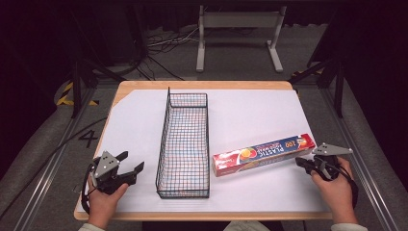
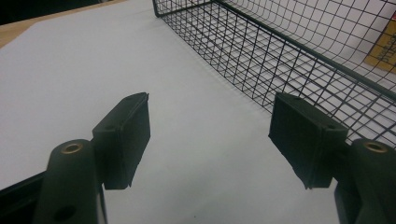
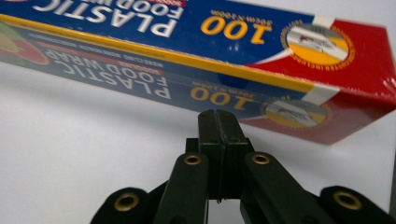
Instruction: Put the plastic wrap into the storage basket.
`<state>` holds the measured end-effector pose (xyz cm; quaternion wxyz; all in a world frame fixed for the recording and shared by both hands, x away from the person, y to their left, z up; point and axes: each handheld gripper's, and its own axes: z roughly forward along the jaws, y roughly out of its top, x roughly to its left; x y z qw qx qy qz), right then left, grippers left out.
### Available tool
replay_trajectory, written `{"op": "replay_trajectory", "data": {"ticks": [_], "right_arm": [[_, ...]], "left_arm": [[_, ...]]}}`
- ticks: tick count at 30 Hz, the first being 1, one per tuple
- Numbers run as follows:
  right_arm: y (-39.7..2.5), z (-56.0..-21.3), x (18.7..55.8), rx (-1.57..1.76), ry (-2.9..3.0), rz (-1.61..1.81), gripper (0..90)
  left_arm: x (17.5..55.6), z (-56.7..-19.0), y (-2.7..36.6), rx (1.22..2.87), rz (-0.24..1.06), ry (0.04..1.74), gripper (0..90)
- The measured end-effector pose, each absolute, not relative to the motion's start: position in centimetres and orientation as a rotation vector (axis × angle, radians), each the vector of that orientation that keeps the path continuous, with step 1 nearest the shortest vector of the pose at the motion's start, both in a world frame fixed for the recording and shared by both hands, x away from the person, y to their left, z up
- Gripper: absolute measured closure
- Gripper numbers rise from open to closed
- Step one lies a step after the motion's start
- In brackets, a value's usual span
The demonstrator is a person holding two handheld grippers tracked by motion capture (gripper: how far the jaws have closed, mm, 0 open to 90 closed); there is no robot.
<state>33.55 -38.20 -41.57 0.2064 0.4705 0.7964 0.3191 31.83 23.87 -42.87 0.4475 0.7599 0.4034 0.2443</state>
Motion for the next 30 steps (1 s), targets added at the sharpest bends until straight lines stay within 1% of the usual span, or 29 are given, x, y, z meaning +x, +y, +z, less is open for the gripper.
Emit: {"op": "replay_trajectory", "data": {"ticks": [12, 18, 30], "right_arm": [[-37.7, -41.7, 35.9, 1.393, 2.237, 0.696, 90.0], [-37.5, -41.5, 36.6, 1.4, 2.238, 0.664, 90.0], [-36.3, -41.1, 40.6, 1.383, 2.232, 0.589, 90.0]], "left_arm": [[32.0, -43.0, 23.8, 1.892, 0.601, 0.997, 29.4], [31.9, -42.9, 23.8, 1.887, 0.601, 1.001, 29.4], [31.8, -43.0, 24.0, 1.884, 0.605, 1.003, 29.4]]}}
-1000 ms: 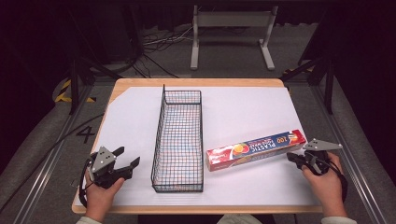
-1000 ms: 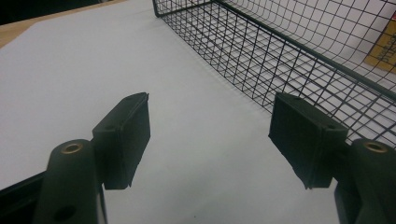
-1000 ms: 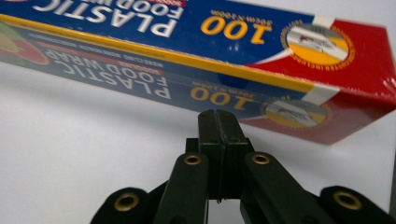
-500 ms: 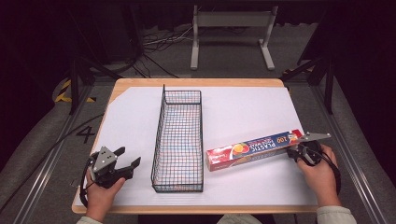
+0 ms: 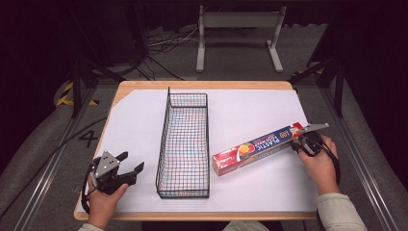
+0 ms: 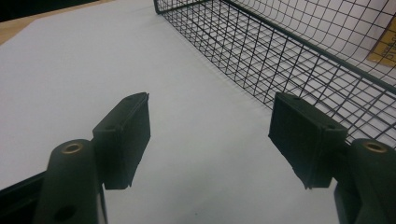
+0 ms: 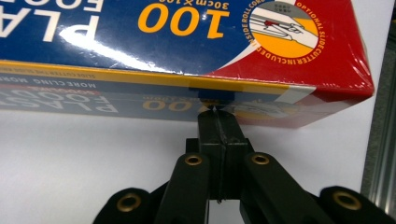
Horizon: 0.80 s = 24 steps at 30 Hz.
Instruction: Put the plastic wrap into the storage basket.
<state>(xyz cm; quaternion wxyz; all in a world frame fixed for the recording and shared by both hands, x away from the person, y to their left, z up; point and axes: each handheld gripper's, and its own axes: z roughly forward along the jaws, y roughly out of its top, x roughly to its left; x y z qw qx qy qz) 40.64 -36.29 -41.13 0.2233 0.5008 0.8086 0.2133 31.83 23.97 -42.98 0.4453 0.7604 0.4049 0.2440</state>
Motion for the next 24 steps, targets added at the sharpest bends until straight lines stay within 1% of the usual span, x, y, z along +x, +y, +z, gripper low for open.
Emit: {"op": "replay_trajectory", "data": {"ticks": [12, 20, 24], "right_arm": [[-35.3, -41.2, 44.4, 1.388, 2.21, 0.587, 90.0], [-34.6, -41.3, 45.8, 1.371, 2.202, 0.587, 90.0], [-34.6, -40.9, 45.5, 1.397, 2.202, 0.603, 90.0]], "left_arm": [[31.8, -43.0, 24.0, 1.886, 0.607, 1.001, 29.6], [31.8, -43.0, 23.9, 1.894, 0.601, 0.996, 29.9], [31.8, -43.0, 23.9, 1.89, 0.599, 0.999, 30.0]]}}
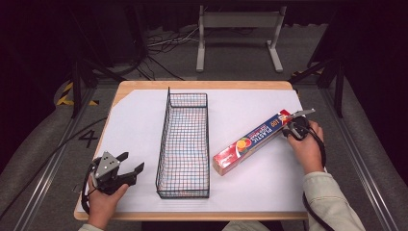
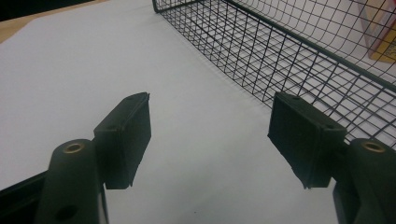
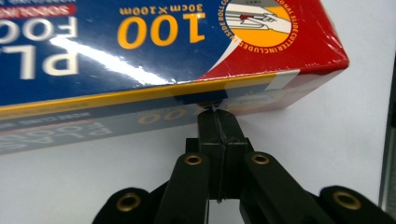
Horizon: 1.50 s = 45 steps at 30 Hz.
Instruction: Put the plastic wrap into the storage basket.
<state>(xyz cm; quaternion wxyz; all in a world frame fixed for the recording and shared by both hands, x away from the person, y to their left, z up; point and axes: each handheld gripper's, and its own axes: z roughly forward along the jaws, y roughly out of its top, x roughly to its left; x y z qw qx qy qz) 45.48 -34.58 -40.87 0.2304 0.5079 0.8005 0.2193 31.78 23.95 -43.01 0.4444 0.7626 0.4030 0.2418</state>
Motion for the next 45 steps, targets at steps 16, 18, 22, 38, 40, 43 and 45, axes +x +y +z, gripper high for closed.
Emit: {"op": "replay_trajectory", "data": {"ticks": [16, 18, 22, 38, 40, 43, 45], "right_arm": [[-29.1, -35.4, 42.2, 1.269, 2.323, 0.732, 90.0], [-28.6, -35.2, 42.1, 1.268, 2.334, 0.738, 90.0], [-26.1, -34.3, 42.2, 1.231, 2.403, 0.746, 90.0], [-18.3, -35.2, 42.8, 1.076, 2.575, 0.773, 90.0], [-17.3, -35.5, 42.9, 1.057, 2.599, 0.769, 90.0], [-16.0, -36.1, 43.2, 1.044, 2.634, 0.755, 90.0], [-15.1, -36.5, 43.3, 1.039, 2.66, 0.738, 90.0]], "left_arm": [[32.0, -43.1, 23.9, 1.898, 0.597, 1.014, 30.0], [32.0, -43.1, 23.9, 1.898, 0.596, 1.015, 30.0], [32.1, -43.2, 23.9, 1.899, 0.595, 1.012, 30.2], [31.2, -43.2, 24.3, 1.909, 0.598, 1.0, 30.2], [31.1, -43.1, 24.3, 1.907, 0.6, 0.995, 30.2], [31.0, -43.1, 24.3, 1.912, 0.607, 0.993, 30.2], [31.0, -43.1, 24.4, 1.907, 0.603, 0.999, 30.2]]}}
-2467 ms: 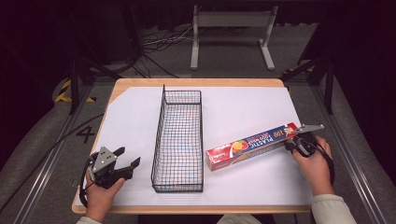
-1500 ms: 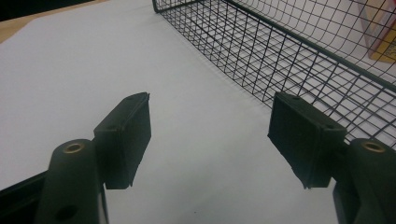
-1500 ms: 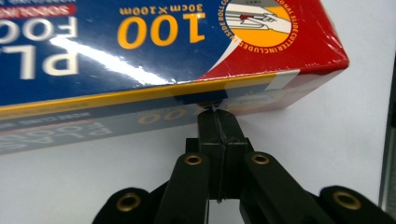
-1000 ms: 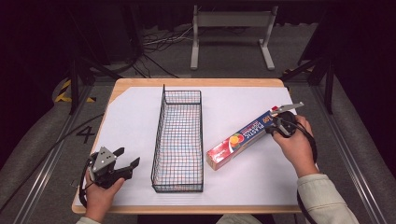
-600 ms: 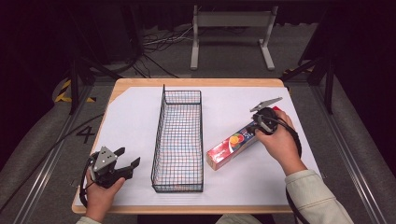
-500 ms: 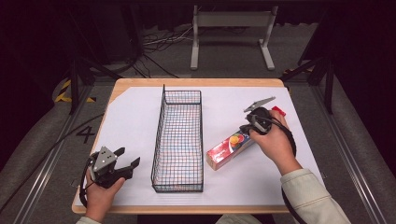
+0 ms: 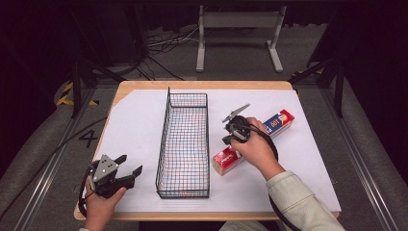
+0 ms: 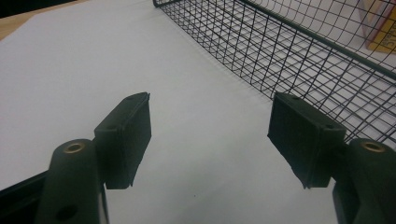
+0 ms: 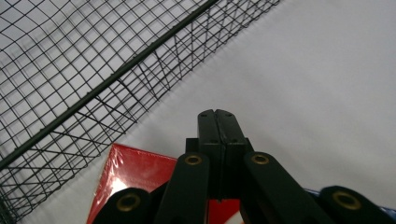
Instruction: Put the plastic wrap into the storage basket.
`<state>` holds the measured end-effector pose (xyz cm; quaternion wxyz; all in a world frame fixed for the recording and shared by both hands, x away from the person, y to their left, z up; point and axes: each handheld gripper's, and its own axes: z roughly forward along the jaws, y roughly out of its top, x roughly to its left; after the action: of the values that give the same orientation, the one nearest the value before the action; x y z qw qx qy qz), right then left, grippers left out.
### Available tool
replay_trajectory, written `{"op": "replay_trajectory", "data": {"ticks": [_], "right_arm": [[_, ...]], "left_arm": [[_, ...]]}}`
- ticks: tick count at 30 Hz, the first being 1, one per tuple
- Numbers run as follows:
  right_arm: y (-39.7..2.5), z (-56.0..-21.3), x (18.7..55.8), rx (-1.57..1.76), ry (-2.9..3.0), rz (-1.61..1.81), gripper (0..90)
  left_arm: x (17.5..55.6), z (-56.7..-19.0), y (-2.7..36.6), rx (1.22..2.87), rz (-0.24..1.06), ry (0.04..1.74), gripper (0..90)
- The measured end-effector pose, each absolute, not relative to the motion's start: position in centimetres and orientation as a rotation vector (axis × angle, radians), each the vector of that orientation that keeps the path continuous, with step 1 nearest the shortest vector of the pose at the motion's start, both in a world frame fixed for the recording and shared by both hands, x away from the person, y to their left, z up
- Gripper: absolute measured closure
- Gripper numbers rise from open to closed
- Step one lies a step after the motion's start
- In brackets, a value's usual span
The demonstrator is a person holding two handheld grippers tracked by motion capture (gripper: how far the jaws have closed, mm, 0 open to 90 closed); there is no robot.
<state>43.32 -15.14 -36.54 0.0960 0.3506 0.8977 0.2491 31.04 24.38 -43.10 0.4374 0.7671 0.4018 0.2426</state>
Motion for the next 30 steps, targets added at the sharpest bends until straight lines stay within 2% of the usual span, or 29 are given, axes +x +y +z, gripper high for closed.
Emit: {"op": "replay_trajectory", "data": {"ticks": [17, 30], "right_arm": [[-10.5, -39.6, 43.2, 0.935, 2.84, 0.537, 90.0], [-12.6, -39.2, 40.0, 0.946, 2.98, 0.409, 90.0]], "left_arm": [[31.4, -43.2, 24.0, 1.913, 0.586, 0.984, 30.4], [31.7, -43.1, 23.8, 1.913, 0.586, 0.976, 30.3]]}}
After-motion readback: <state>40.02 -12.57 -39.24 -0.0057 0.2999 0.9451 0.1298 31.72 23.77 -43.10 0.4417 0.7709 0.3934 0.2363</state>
